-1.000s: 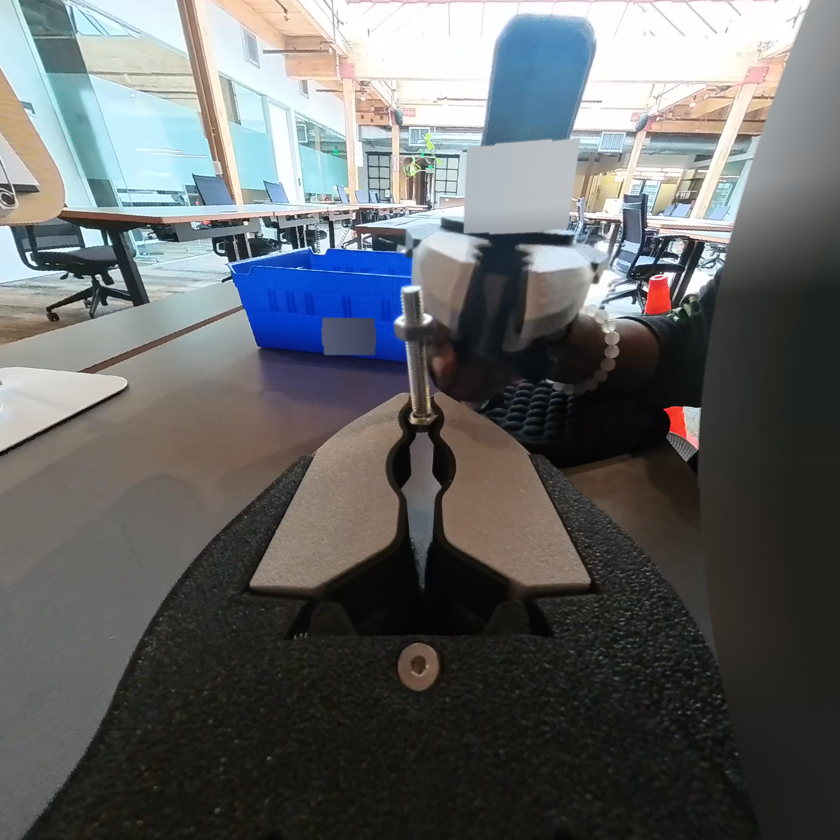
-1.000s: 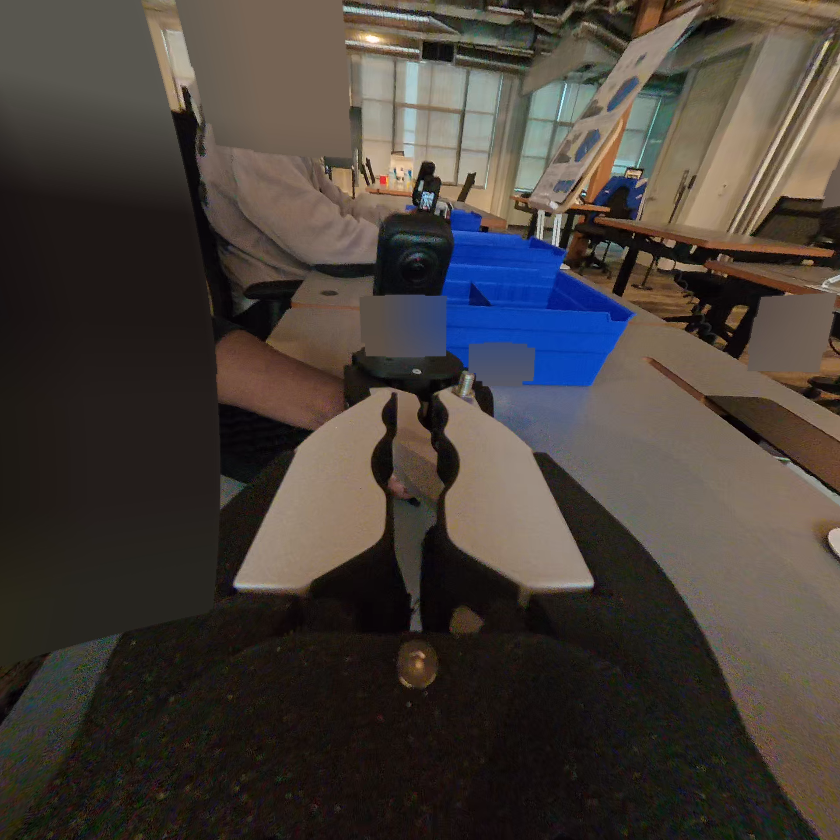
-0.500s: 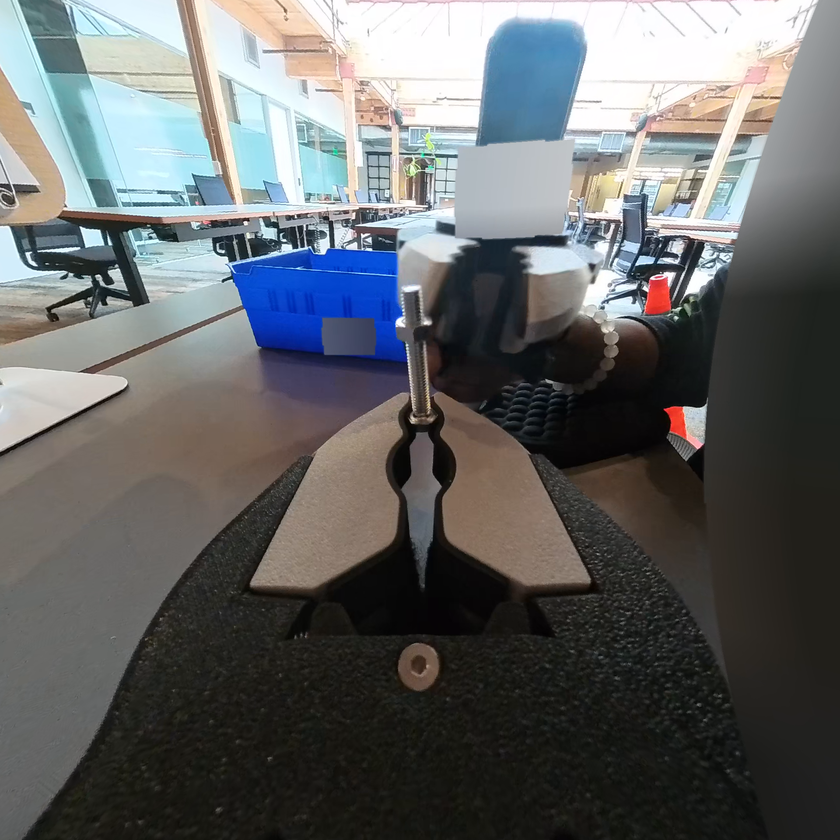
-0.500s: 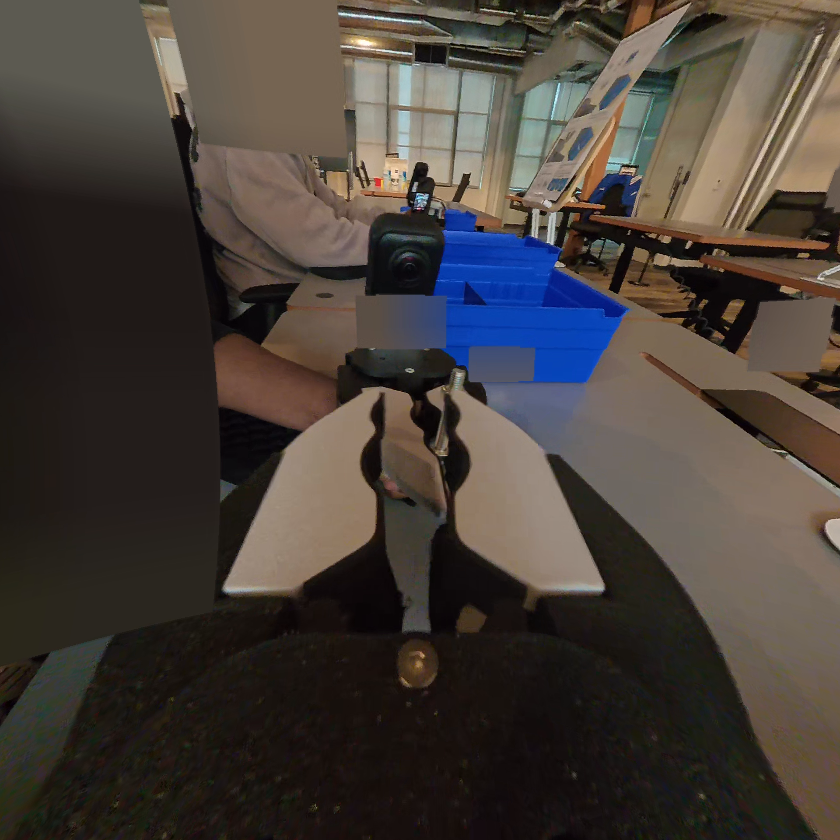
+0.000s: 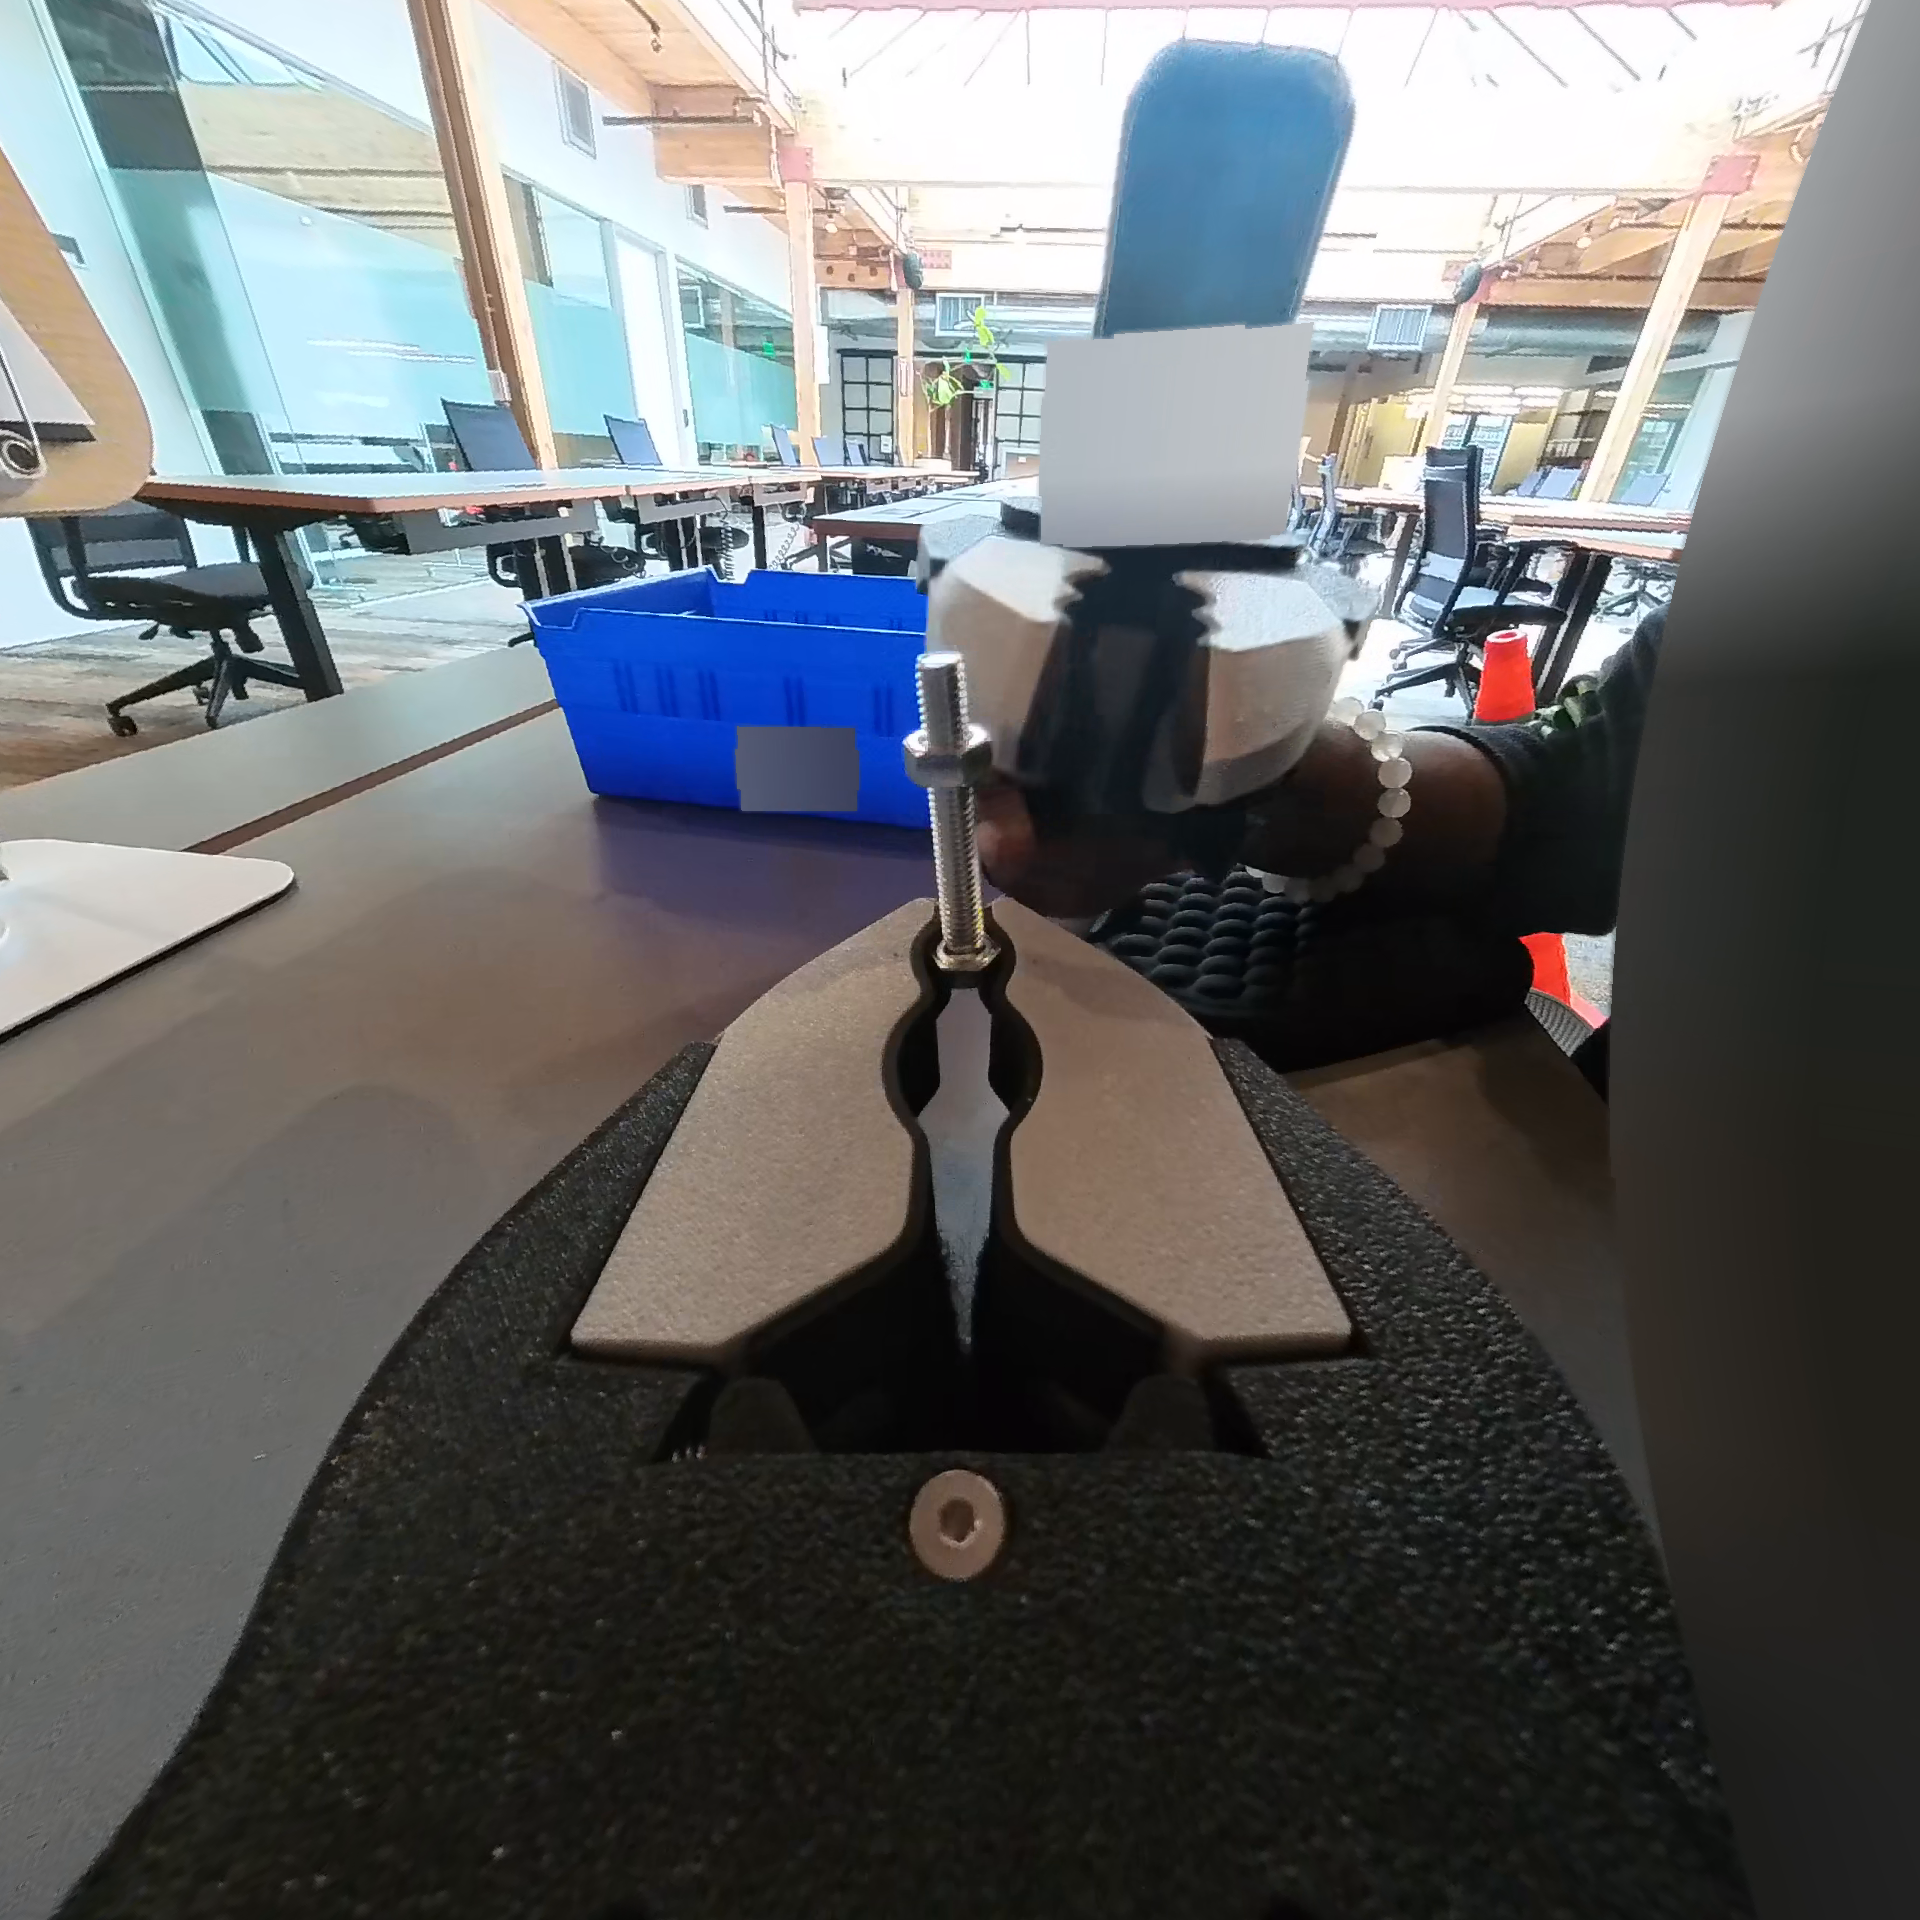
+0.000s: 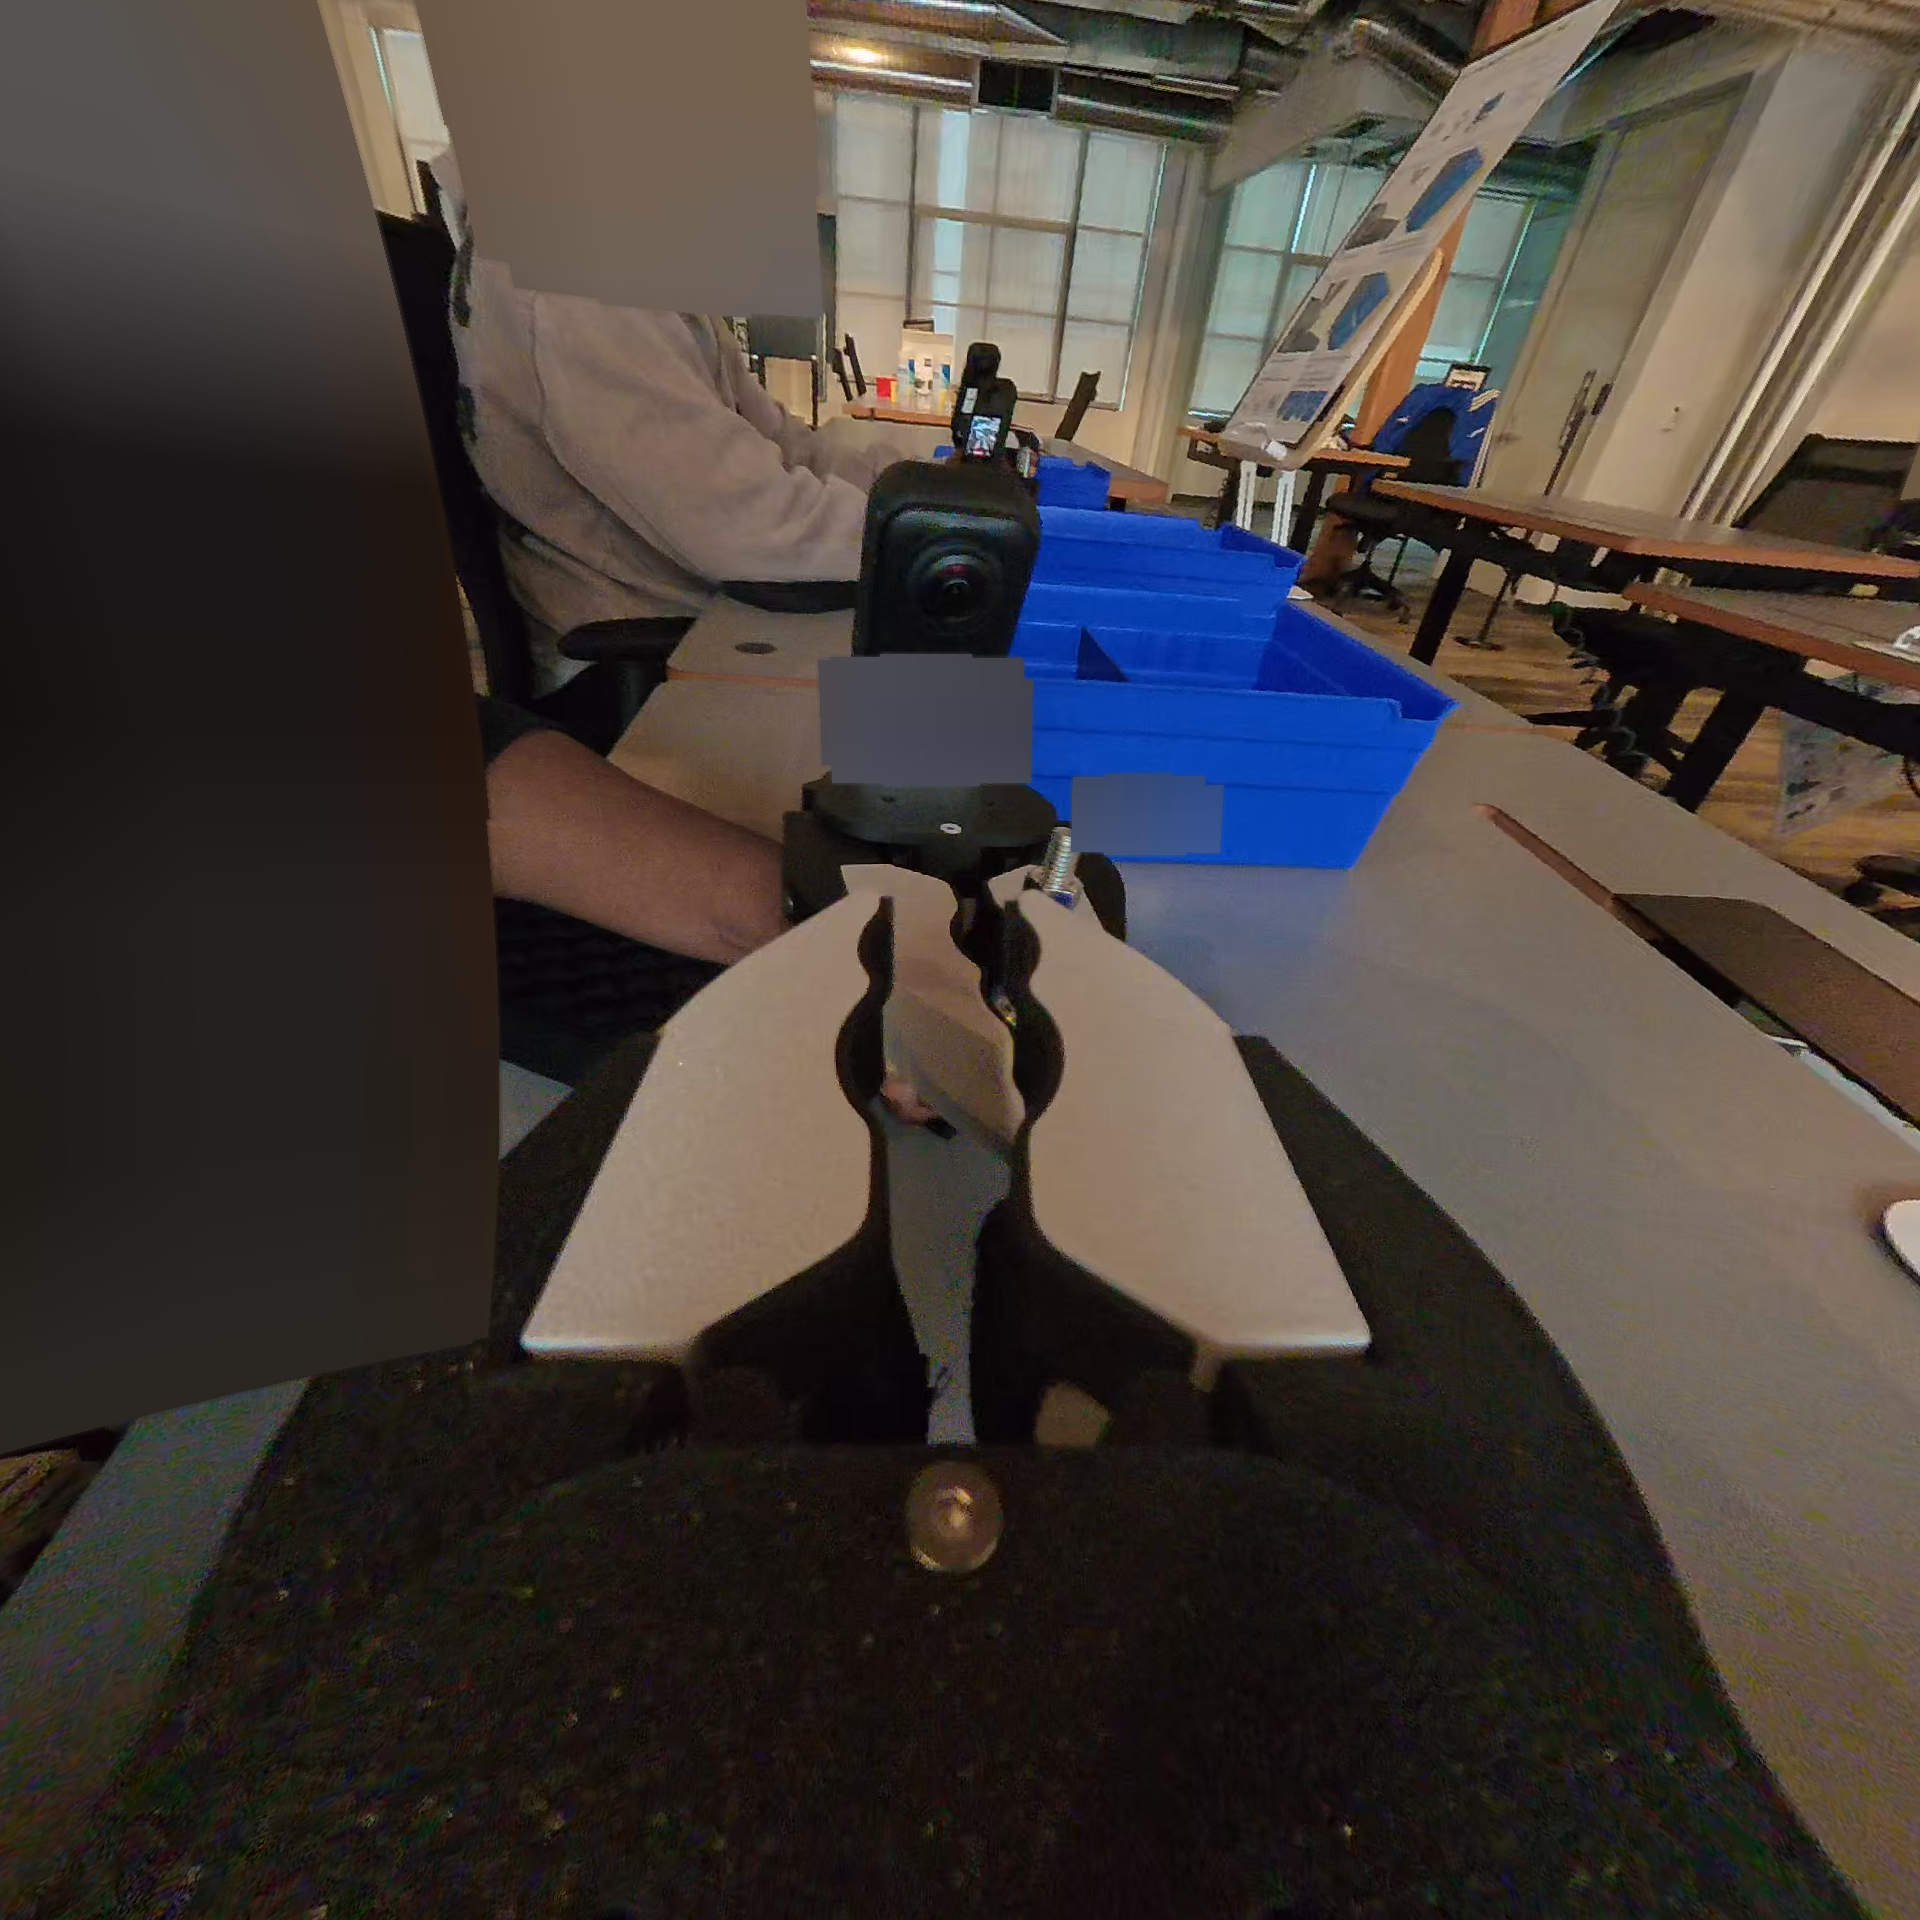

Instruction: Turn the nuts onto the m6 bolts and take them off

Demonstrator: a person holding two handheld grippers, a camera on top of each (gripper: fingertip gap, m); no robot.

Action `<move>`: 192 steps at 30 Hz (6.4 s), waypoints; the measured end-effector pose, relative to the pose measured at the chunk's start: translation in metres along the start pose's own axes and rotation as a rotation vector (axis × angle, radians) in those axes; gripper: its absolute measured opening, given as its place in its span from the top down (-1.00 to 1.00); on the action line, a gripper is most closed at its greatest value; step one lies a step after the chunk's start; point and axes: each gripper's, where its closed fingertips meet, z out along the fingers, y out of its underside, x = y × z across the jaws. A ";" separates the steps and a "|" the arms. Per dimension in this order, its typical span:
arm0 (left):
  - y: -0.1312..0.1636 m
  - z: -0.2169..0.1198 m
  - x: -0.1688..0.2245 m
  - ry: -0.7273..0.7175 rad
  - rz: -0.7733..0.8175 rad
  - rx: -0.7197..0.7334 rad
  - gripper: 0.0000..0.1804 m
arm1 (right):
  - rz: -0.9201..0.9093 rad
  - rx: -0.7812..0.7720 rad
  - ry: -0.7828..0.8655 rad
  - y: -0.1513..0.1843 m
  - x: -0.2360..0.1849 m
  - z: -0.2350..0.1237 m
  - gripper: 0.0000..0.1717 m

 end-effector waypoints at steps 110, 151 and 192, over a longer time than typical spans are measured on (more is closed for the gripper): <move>-0.007 0.006 0.010 -0.056 0.195 0.053 0.21 | 0.743 -0.742 1.094 0.119 0.226 -0.341 0.66; -0.094 -0.111 -0.040 -0.573 0.173 -0.153 0.34 | -0.176 -0.041 0.874 -0.001 0.082 -0.124 0.15; 0.077 -0.387 -0.242 -0.969 -0.840 -1.298 0.73 | -0.161 -0.111 0.807 0.016 0.083 -0.117 0.25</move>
